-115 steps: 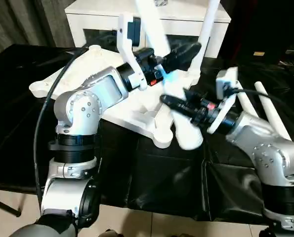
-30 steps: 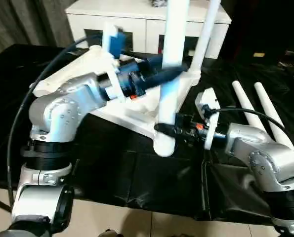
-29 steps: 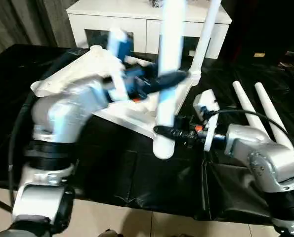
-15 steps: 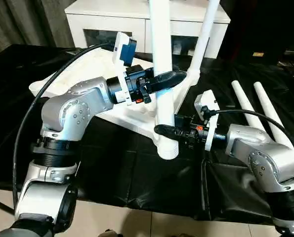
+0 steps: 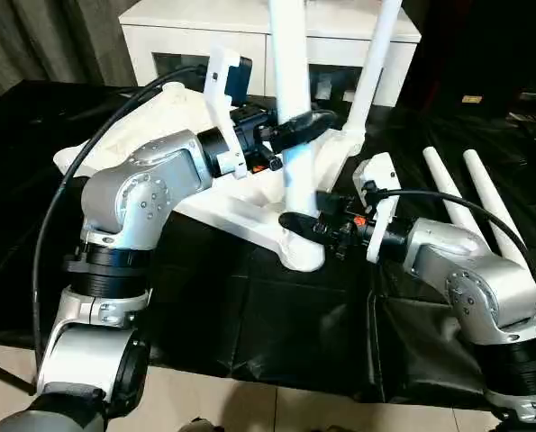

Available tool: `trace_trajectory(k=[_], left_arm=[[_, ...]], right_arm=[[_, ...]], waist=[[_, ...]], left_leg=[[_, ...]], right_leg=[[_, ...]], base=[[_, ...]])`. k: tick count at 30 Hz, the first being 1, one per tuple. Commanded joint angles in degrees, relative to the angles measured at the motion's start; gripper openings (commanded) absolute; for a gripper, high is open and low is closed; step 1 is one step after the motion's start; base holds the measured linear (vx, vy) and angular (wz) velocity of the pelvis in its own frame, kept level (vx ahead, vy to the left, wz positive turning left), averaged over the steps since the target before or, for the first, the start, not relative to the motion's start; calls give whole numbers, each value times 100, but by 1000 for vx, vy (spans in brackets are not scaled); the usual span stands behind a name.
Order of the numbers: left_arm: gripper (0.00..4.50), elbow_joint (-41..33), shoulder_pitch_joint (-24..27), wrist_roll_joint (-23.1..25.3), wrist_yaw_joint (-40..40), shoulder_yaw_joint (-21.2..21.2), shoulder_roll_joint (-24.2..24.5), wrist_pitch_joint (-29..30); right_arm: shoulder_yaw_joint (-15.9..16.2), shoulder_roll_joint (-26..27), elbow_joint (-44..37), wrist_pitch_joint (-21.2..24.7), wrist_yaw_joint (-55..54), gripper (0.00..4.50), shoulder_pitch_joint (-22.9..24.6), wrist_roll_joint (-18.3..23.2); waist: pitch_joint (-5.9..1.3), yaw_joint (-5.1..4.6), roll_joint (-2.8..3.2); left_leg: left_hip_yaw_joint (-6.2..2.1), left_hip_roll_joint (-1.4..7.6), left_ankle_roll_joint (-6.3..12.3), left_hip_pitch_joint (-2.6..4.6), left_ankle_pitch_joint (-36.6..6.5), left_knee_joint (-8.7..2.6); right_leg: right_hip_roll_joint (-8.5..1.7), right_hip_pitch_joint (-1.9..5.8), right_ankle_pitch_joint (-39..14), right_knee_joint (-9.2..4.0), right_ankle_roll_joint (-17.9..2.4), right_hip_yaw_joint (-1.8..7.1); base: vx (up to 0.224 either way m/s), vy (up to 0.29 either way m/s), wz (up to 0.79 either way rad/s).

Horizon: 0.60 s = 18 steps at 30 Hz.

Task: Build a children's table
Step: Pick table leg

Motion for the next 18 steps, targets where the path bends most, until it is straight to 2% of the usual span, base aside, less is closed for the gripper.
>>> trace_trajectory(k=[1, 8, 15, 18], left_arm=[[175, -37, -122, 64, -18, -61, 27, -53], [175, -119, -125, 63, -135, -136, 30, -30], [175, -199, -98, 52, -291, -278, 55, -11], [175, -228, -84, 51, -323, -307, 61, -4]], right_arm=[[42, -87, 94, 120, 51, 301, -148, -29], [227, -130, 182, 345, 170, 301, -212, -30], [290, -137, 265, 442, 236, 301, -272, -20], [282, -112, 280, 462, 240, 301, -300, -20]], waist=[[-411, 21, -92], [-413, 26, -90], [-412, 26, -96], [-412, 28, -80]], left_leg=[[-131, 245, 116, 95, -840, -380], [-128, 250, 126, 102, -787, -378], [-129, 249, 93, 98, -830, -378], [-131, 252, 89, 101, -820, -378]], right_leg=[[-335, 324, -1276, -381, -1175, 230], [-334, 314, -1206, -375, -1194, 232], [-343, 322, -1283, -381, -1181, 234], [-341, 317, -1242, -376, -1192, 232]], base=[[0, 0, 0], [0, 0, 0], [0, 0, 0], [0, 0, 0]])
